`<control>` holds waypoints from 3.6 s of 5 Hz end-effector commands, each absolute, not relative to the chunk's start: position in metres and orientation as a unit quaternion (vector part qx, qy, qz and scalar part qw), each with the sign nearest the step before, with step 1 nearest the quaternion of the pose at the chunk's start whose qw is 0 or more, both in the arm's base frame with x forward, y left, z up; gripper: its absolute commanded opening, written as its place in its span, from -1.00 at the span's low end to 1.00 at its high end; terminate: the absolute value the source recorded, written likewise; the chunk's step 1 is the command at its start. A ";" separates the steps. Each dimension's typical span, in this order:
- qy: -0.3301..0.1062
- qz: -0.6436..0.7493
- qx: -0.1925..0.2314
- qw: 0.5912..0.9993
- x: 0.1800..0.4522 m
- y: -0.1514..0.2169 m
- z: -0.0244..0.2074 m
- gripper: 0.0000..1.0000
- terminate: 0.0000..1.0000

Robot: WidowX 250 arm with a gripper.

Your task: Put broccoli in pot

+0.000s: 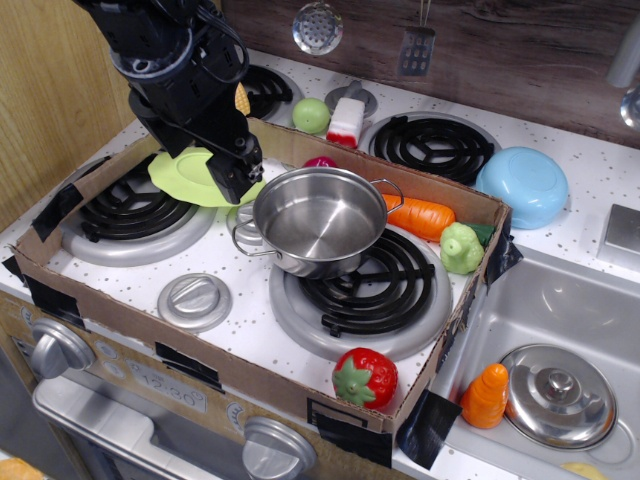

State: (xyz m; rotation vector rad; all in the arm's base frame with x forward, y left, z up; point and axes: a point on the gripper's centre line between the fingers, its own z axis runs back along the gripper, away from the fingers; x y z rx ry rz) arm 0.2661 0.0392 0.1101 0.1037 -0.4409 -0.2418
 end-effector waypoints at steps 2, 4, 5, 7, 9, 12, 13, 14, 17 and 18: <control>-0.215 -0.119 0.036 0.969 0.270 0.028 0.120 1.00 -1.00; -0.223 -0.095 -0.020 0.970 0.275 -0.013 0.137 1.00 -1.00; -0.239 -0.093 -0.031 0.966 0.277 -0.045 0.138 1.00 -1.00; -0.249 -0.094 -0.035 0.963 0.293 -0.083 0.120 1.00 -1.00; -0.243 -0.103 -0.027 0.964 0.315 -0.102 0.100 1.00 -1.00; -0.230 -0.113 -0.012 0.966 0.328 -0.112 0.088 1.00 -1.00; -0.217 -0.109 0.002 0.970 0.328 -0.114 0.082 1.00 -1.00; -0.215 -0.117 -0.002 0.970 0.333 -0.112 0.073 1.00 -1.00; -0.206 -0.140 -0.013 0.968 0.351 -0.098 0.059 1.00 -1.00; -0.196 -0.149 -0.017 0.969 0.359 -0.090 0.063 1.00 -1.00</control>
